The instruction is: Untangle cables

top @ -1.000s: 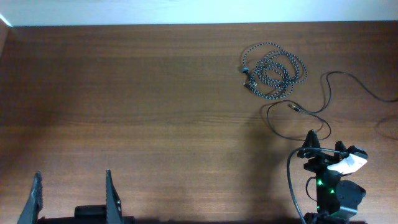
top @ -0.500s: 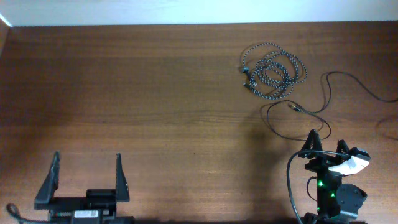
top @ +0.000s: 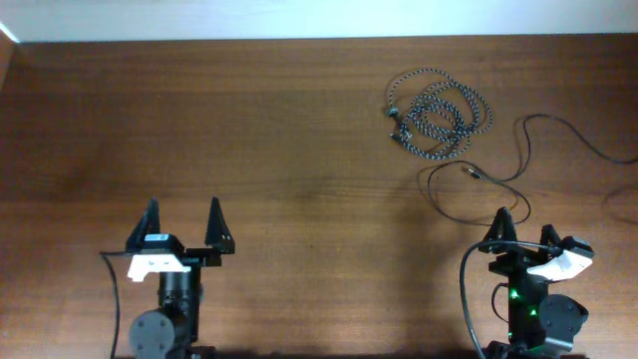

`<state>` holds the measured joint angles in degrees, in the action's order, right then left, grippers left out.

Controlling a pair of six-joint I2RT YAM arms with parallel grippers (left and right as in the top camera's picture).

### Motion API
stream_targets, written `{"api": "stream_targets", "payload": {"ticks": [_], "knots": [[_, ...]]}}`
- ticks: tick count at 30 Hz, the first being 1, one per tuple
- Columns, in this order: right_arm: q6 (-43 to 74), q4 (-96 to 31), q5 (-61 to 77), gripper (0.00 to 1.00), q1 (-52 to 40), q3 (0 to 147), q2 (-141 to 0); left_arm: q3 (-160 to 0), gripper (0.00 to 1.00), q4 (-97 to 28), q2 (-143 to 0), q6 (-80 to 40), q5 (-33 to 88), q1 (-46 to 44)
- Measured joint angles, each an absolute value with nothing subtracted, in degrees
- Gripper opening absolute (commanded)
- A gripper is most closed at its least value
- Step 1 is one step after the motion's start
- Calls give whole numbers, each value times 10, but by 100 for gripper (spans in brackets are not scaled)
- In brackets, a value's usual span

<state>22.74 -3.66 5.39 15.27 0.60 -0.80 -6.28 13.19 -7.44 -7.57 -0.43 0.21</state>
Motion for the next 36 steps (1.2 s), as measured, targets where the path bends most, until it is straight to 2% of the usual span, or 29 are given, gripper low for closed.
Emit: {"api": "stream_targets", "payload": {"ticks": [6,14,30,36], "knots": [[227,-37,54,99,153,6,-8,-9,99,138,-74,-78,0,2],[228,-37,54,99,153,6,-8,-7,99,-41,-74,-78,-33,2],[227,-36,54,99,153,6,-8,-7,99,-44,-73,-78,-32,2],[227,-36,54,99,153,6,-8,-7,99,-44,-9,-78,-32,2]]}}
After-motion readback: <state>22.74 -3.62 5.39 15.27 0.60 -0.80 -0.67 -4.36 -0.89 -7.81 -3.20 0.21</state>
